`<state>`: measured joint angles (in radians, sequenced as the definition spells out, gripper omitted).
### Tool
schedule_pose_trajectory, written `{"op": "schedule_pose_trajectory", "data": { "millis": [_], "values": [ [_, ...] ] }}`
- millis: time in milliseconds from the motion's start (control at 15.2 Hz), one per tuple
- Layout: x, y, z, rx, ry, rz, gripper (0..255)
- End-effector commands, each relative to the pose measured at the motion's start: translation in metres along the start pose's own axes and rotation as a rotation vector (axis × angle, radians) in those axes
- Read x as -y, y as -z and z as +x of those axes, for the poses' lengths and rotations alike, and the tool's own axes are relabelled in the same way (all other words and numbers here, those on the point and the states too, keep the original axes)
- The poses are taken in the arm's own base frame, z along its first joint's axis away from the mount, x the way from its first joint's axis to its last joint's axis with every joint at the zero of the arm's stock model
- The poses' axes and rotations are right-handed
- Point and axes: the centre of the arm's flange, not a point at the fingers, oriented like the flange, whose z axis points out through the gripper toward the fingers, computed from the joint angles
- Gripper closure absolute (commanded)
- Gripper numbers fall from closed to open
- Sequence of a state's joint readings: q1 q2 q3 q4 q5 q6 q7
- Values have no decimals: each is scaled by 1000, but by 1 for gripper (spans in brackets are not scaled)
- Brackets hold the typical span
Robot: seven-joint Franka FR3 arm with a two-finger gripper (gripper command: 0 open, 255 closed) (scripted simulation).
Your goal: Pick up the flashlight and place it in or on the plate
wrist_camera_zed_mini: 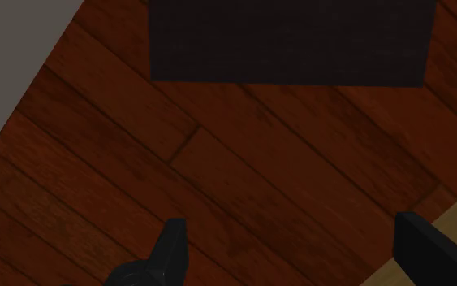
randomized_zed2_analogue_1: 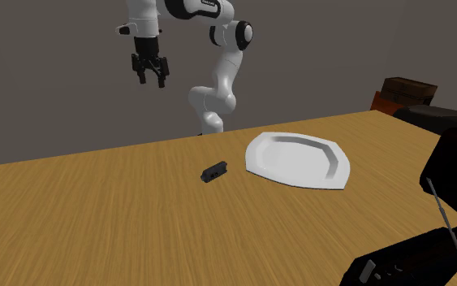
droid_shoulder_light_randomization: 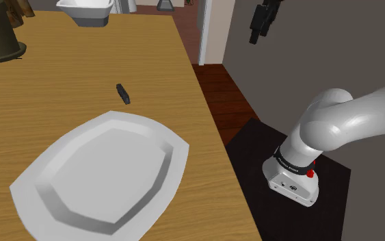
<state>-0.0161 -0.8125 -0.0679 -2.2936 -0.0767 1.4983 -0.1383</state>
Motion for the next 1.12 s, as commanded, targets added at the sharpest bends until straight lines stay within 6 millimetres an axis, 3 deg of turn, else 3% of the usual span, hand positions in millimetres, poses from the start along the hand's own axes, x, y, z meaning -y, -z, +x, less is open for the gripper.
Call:
{"op": "schedule_pose_trajectory", "data": {
  "millis": [0,1056],
  "values": [
    [0,0,0,0,0,0,0],
    [190,-36,76,6,-146,27,0]
  ]
}}
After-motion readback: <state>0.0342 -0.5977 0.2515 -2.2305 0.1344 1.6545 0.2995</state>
